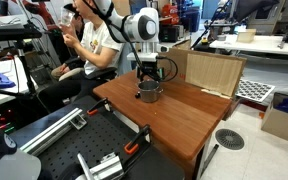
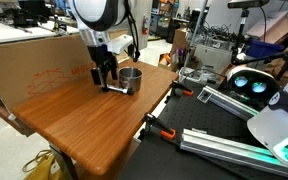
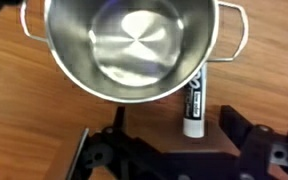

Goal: Put the marker in the pot

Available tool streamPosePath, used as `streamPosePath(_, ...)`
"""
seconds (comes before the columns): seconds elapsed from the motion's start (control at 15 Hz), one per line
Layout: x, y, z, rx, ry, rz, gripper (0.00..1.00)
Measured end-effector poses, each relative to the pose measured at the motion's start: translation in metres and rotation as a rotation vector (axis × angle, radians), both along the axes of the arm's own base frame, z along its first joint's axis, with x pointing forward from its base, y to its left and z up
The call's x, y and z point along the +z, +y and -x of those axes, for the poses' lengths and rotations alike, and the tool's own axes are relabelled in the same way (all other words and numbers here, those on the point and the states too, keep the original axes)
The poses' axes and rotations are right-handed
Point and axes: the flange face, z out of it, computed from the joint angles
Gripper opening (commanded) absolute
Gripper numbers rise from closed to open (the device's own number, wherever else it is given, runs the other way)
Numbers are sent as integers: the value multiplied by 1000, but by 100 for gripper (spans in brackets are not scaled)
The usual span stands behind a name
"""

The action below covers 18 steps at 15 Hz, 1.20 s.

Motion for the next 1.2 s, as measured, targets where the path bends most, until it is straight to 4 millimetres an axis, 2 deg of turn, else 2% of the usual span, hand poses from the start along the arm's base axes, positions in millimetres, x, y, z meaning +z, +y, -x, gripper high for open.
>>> streamPosePath(0.13, -4, 4, -6, 9, 12, 3, 59)
streamPosePath(0.33, 0, 11, -12, 18, 30, 12, 34)
streamPosePath(0.6, 4, 12, -17, 21, 48, 21, 6)
streamPosePath(0.67, 4, 12, -18, 24, 50, 22, 4)
streamPosePath(1.2, 5, 29, -15, 74, 59, 44, 6)
